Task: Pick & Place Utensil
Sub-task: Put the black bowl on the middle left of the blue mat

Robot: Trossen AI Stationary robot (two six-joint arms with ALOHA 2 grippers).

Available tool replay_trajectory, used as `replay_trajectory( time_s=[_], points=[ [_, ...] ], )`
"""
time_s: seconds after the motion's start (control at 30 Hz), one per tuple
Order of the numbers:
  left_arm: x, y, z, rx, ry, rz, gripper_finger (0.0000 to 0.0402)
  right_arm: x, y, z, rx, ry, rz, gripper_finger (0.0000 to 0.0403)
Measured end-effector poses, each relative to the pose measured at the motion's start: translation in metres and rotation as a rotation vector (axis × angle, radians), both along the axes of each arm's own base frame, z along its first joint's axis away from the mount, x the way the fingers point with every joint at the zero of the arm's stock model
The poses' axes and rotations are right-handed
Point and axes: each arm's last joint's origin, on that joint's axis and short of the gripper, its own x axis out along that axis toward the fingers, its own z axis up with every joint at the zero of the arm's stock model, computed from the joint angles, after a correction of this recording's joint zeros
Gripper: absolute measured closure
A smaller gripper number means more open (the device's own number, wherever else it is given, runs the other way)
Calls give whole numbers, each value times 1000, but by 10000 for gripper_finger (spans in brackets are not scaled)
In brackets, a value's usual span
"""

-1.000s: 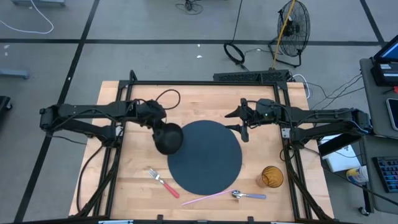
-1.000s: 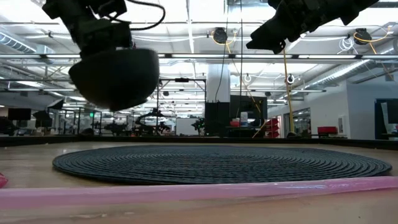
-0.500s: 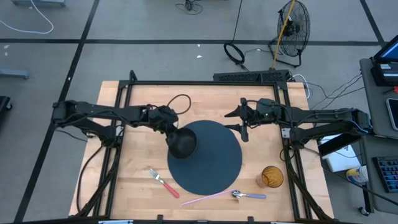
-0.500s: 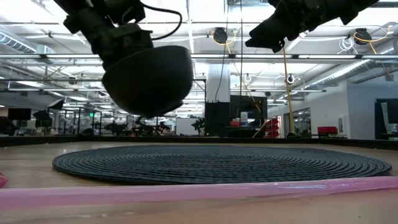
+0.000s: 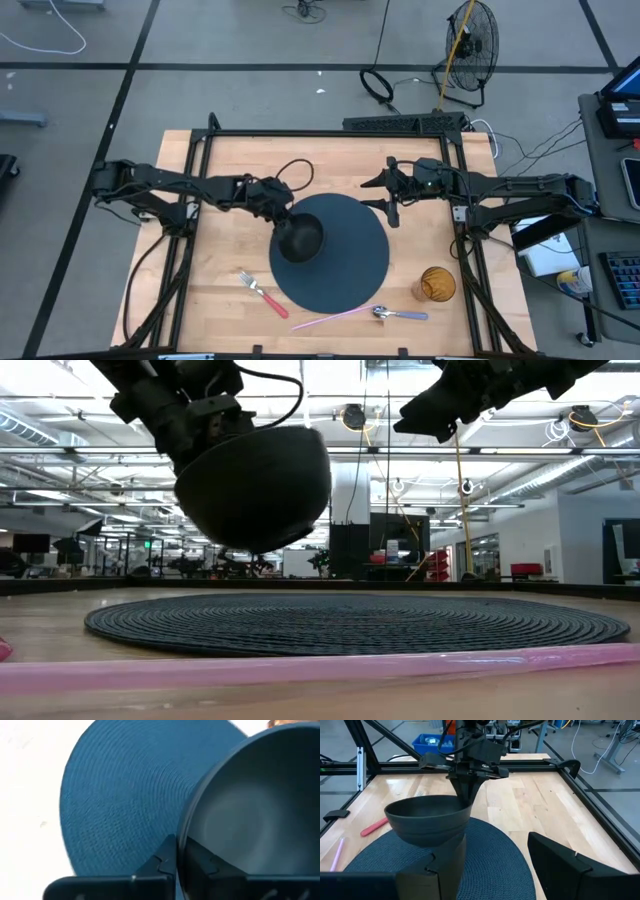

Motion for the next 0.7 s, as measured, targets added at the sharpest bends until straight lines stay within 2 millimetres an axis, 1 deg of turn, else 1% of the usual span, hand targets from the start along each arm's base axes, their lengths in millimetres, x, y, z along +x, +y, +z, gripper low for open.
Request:
replay_trajectory(
  time_s=[0.07, 0.17, 0.3, 0.43, 0.53, 0.63, 0.7],
  points=[
    [1, -2, 1, 4, -19, -3, 393, 0, 0, 0, -5, 0, 2, 193],
    [3, -3, 3, 8, -43, -5, 391, 0, 0, 0, -5, 0, 2, 193],
    [3, -2, 2, 18, -33, 11, 381, 0, 0, 0, -7, 1, 2, 193],
    [3, -4, 2, 17, -34, 6, 394, 0, 0, 0, -7, 1, 2, 193],
    [3, -7, 2, 15, -32, 8, 389, 0, 0, 0, -15, 1, 5, 193],
    [3, -9, 7, 28, -4, 19, 386, 0, 0, 0, -16, 1, 5, 193],
    [9, -10, 10, 45, 9, 14, 393, 0, 0, 0, -17, 1, 6, 193]
  ],
)
